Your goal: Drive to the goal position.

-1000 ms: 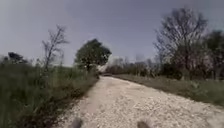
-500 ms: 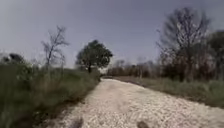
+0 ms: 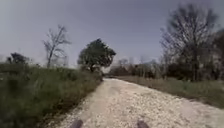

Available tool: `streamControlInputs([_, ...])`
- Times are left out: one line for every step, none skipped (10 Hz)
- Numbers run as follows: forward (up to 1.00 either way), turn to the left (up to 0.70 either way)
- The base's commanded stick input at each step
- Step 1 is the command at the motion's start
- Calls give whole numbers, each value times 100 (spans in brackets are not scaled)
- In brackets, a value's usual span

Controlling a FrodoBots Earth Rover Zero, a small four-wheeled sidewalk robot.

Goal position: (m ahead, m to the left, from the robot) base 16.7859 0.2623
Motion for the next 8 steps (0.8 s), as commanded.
streamControlInputs([70,0])
streamControlInputs([70,-2])
streamControlInputs([70,-22])
streamControlInputs([70,-8])
streamControlInputs([70,0])
streamControlInputs([70,0])
streamControlInputs([70,0])
streamControlInputs([70,0])
